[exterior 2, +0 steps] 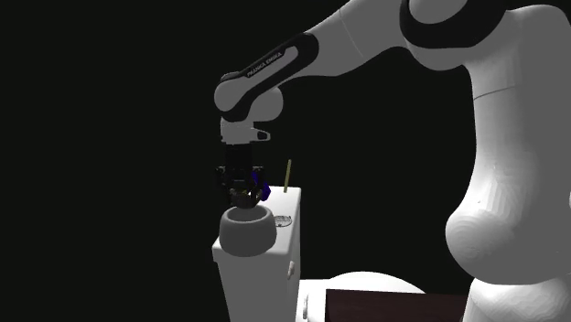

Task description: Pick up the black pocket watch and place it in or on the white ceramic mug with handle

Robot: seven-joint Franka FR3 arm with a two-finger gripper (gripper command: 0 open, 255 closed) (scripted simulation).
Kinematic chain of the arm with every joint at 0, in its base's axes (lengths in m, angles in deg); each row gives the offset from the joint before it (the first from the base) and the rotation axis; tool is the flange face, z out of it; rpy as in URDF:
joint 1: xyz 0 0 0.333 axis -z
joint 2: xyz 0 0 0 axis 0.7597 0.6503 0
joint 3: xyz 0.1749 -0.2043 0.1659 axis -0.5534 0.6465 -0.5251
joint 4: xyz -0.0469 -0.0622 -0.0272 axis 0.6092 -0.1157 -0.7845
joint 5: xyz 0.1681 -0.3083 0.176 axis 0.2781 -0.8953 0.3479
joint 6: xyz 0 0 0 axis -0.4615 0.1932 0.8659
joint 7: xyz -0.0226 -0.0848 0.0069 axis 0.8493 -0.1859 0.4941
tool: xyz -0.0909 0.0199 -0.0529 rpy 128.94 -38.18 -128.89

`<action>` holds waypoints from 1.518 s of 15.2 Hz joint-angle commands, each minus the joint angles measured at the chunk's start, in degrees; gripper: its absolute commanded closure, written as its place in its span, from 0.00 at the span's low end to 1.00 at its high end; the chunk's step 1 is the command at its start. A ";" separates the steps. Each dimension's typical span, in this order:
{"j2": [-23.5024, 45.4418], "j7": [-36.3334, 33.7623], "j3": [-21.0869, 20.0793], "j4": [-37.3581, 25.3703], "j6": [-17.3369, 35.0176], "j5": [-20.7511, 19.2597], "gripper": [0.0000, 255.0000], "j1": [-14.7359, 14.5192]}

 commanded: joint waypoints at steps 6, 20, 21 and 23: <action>1.77 -0.85 0.44 1.84 3.33 -1.21 1.00 -0.57; 0.51 -0.23 0.07 -0.67 -0.21 -0.30 0.00 -0.18; 0.00 0.02 -0.06 -2.06 -2.01 0.07 0.00 -0.05; -0.35 0.19 -0.15 -3.21 -3.44 0.32 0.00 0.04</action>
